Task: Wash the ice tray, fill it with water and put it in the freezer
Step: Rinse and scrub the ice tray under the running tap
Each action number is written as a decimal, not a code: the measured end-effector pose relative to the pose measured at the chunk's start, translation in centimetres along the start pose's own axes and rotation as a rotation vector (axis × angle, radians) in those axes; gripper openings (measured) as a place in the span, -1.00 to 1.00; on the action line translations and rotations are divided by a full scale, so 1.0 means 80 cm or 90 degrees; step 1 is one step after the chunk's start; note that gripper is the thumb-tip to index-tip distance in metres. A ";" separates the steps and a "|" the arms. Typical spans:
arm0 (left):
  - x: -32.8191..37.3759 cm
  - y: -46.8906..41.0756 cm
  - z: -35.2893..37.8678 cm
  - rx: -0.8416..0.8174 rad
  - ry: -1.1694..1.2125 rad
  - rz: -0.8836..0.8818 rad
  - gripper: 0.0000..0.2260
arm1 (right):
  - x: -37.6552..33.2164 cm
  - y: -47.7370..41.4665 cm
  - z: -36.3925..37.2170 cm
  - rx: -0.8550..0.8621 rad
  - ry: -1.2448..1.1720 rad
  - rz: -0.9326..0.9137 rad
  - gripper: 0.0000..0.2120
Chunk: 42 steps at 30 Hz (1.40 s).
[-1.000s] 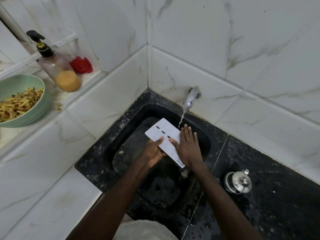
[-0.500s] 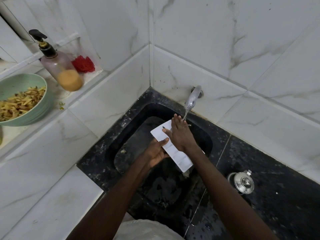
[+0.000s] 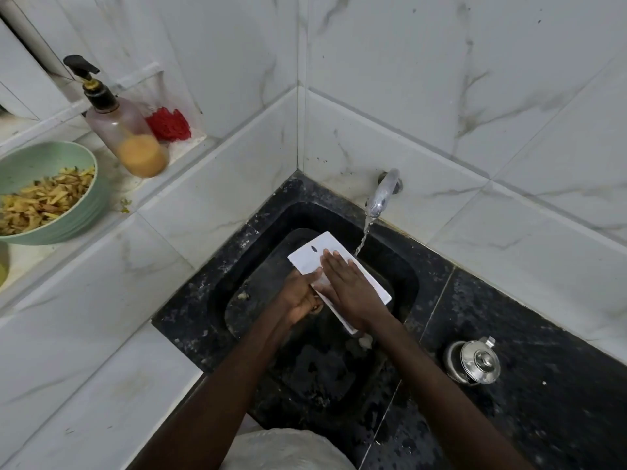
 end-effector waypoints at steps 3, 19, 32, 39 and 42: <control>0.006 -0.006 -0.014 0.041 0.056 -0.003 -0.65 | 0.005 0.027 0.010 -0.004 -0.005 0.011 -0.28; 0.006 -0.004 -0.036 0.110 0.051 -0.064 -0.78 | 0.031 0.090 0.067 0.002 -0.212 0.114 -0.12; -0.015 -0.005 -0.023 0.126 -0.058 -0.146 -0.54 | 0.011 0.111 0.112 0.234 -0.544 0.220 -0.74; -0.038 -0.002 -0.026 0.131 -0.147 -0.149 -0.70 | 0.023 0.129 0.132 0.320 -0.954 0.450 -0.67; -0.051 -0.004 -0.044 0.227 -0.327 -0.106 -0.56 | 0.033 0.136 0.138 0.365 -1.057 0.523 -0.65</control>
Point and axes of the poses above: each hand's wrist, its own y-axis away from the middle knuckle, its own z-axis out of the palm, x = y × z, the point moved 5 cm from there along -y, towards the middle knuckle, and after that the axes turned 9 degrees about -y, right-handed, at the moved point
